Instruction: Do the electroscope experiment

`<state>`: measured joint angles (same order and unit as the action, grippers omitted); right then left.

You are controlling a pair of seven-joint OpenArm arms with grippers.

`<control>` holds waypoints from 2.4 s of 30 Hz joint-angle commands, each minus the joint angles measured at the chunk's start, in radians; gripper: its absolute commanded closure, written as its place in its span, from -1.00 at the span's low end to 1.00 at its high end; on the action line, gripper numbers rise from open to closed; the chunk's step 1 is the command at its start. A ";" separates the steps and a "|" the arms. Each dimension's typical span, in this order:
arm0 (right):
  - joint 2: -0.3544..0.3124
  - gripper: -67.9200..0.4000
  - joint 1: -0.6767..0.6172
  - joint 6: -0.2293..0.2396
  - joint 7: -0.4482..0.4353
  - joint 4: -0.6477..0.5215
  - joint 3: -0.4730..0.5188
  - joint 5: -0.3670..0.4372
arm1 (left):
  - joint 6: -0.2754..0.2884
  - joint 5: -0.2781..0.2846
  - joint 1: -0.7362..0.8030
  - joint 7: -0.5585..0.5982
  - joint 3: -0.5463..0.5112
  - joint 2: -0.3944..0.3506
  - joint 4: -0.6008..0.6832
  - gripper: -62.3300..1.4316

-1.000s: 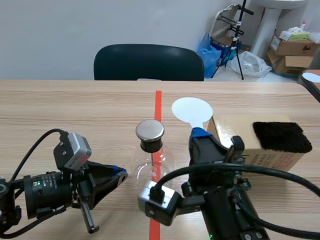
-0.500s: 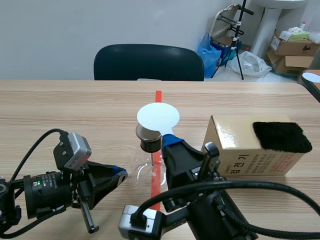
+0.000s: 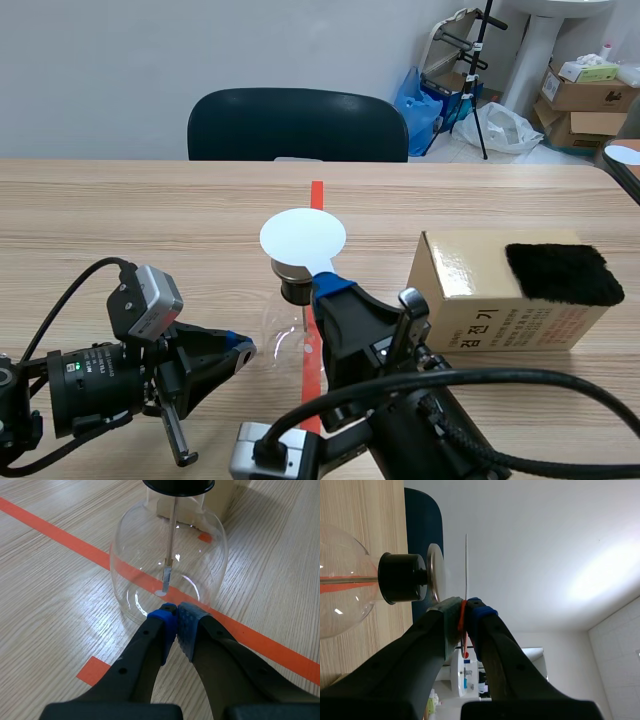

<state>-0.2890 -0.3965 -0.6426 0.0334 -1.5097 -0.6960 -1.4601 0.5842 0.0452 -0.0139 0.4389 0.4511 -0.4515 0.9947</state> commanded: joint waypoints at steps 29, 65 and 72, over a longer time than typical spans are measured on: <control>-0.005 0.96 0.014 -0.010 0.131 -0.016 0.001 -0.001 | 0.002 0.014 -0.006 0.014 -0.003 0.007 0.021 0.86; -0.019 0.96 0.014 -0.010 0.544 -0.015 0.001 -0.001 | 0.002 0.014 -0.006 0.015 -0.003 0.007 0.021 0.86; -0.019 0.96 0.014 -0.010 0.544 -0.015 0.001 -0.001 | 0.002 0.014 -0.006 0.015 -0.003 0.007 0.021 0.86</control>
<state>-0.2966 -0.3965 -0.6426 0.5743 -1.5097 -0.6960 -1.4601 0.5842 0.0452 -0.0139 0.4389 0.4511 -0.4515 0.9947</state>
